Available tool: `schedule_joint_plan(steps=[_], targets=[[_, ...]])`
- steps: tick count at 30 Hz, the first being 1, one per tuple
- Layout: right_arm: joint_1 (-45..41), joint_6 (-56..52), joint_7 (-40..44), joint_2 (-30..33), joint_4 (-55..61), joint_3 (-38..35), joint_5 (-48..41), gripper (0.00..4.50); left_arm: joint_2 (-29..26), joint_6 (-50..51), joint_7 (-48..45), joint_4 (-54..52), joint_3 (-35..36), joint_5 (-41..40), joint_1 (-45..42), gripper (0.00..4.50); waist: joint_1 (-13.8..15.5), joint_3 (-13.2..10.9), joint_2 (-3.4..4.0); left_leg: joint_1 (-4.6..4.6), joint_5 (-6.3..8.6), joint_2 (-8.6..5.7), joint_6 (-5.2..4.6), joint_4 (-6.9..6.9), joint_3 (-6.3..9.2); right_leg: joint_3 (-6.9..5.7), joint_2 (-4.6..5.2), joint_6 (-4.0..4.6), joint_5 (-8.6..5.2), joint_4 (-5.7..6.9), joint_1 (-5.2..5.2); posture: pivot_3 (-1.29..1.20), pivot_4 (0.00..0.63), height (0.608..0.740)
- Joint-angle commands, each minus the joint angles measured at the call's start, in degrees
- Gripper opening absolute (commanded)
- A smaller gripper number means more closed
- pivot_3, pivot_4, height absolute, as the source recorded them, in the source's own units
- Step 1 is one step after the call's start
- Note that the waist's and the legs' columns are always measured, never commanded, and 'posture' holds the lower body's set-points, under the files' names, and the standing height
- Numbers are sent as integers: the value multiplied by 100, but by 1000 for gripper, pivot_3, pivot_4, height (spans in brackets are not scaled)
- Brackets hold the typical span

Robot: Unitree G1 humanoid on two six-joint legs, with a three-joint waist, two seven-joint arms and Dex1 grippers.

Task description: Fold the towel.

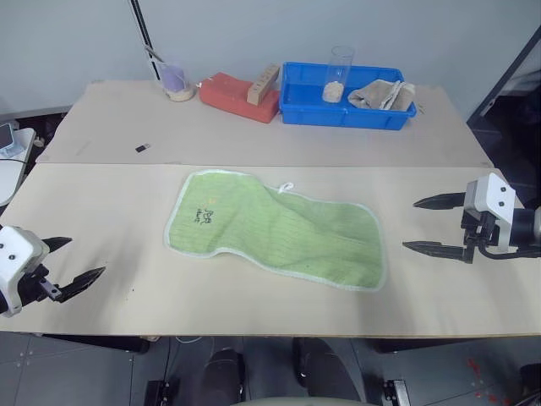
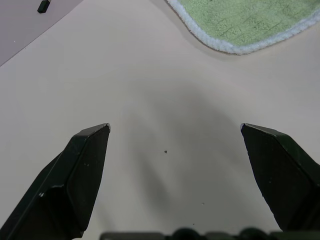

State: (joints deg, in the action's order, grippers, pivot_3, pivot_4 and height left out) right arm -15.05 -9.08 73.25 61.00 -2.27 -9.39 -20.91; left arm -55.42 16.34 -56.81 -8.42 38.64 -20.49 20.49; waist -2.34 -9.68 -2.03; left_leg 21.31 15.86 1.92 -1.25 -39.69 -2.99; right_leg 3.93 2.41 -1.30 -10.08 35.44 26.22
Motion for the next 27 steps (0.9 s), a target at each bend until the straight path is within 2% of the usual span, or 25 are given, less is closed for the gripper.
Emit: schedule_joint_plan(steps=[1, 12, 16, 19, 27], targets=[[-35, 125, 20, -5, 94, -66, 19, 4477, 32, -105, -75, -113, 217, -93, -41, 4500, 0, 0, 0, 0, 0, 0, 0, 0, 0, 0, 0, 0, 0, 0, 0, 0, 150, 714], [-117, 2, 32, -152, 288, -18, -59, 4477, -21, -323, -613, 154, 149, -216, -171, 4500, -3, 0, 0, 0, 0, -1, 0, 0, -1, 0, 0, 0, 0, 1, 0, 0, 150, 714], [-39, -313, 20, -173, 752, 0, -228, 4477, -41, -1231, -690, 362, -676, 270, -639, 4500, 21, 0, 1, -1, 0, -2, 0, -1, -1, 0, 0, 0, 0, 4, 0, 0, 150, 714], [44, -939, -9, -108, 1480, -49, -657, 4477, 20, -1673, -765, 679, -1421, 544, -1214, 4500, 77, 0, 2, -1, 0, -2, 0, -4, -1, 0, 0, 0, 0, 9, 0, 0, 150, 714], [-107, -2310, -441, -148, 3007, -66, -1769, 4477, 407, -3099, -582, 2573, -2874, 1453, -2985, 4500, 145, 0, 0, 3, 0, -2, 0, -5, -2, 0, -2, -33, 21, 10, -1, 0, 150, 714]])
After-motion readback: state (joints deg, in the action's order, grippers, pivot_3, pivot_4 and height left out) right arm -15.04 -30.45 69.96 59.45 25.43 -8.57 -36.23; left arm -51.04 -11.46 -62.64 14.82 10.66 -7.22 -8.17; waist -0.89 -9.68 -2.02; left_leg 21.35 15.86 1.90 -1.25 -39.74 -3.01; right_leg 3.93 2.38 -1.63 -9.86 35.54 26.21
